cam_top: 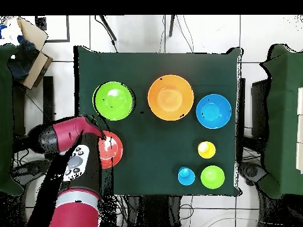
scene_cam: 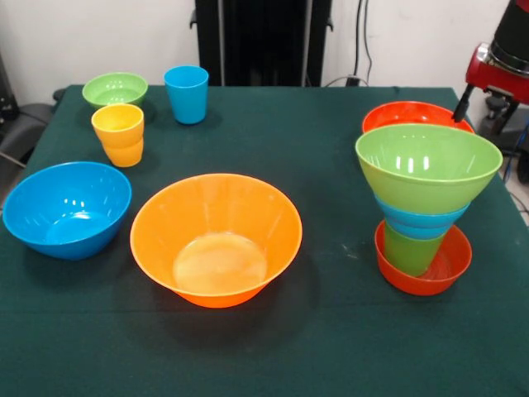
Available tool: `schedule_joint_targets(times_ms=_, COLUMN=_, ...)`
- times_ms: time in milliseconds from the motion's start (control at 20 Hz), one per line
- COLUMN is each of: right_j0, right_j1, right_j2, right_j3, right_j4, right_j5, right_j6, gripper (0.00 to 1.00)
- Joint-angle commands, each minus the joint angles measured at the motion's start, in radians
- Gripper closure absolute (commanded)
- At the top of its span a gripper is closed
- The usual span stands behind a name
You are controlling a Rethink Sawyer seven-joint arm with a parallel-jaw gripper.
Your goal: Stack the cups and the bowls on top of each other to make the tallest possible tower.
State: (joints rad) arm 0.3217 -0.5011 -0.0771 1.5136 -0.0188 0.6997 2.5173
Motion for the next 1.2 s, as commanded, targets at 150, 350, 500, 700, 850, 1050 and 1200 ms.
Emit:
schedule_joint_targets(times_ms=150, right_j0=0.057, right_j1=0.084, right_j2=-0.023, right_j3=0.005, right_j4=-0.06, right_j5=-0.039, right_j6=0.097, gripper=0.0)
schedule_joint_targets(times_ms=350, right_j0=0.071, right_j1=0.098, right_j2=-0.031, right_j3=0.008, right_j4=-0.047, right_j5=-0.062, right_j6=0.089, gripper=0.0)
schedule_joint_targets(times_ms=500, right_j0=0.08, right_j1=0.107, right_j2=-0.036, right_j3=0.007, right_j4=-0.039, right_j5=-0.072, right_j6=0.088, gripper=0.0)
schedule_joint_targets(times_ms=700, right_j0=0.073, right_j1=0.129, right_j2=-0.026, right_j3=-0.002, right_j4=-0.034, right_j5=-0.101, right_j6=0.075, gripper=0.0)
schedule_joint_targets(times_ms=850, right_j0=0.072, right_j1=0.141, right_j2=-0.019, right_j3=-0.011, right_j4=-0.029, right_j5=-0.115, right_j6=0.073, gripper=0.0)
schedule_joint_targets(times_ms=1050, right_j0=0.079, right_j1=0.154, right_j2=-0.016, right_j3=-0.016, right_j4=-0.022, right_j5=-0.132, right_j6=0.078, gripper=0.0)
schedule_joint_targets(times_ms=1200, right_j0=0.071, right_j1=0.158, right_j2=-0.005, right_j3=-0.009, right_j4=-0.02, right_j5=-0.16, right_j6=0.065, gripper=0.0)
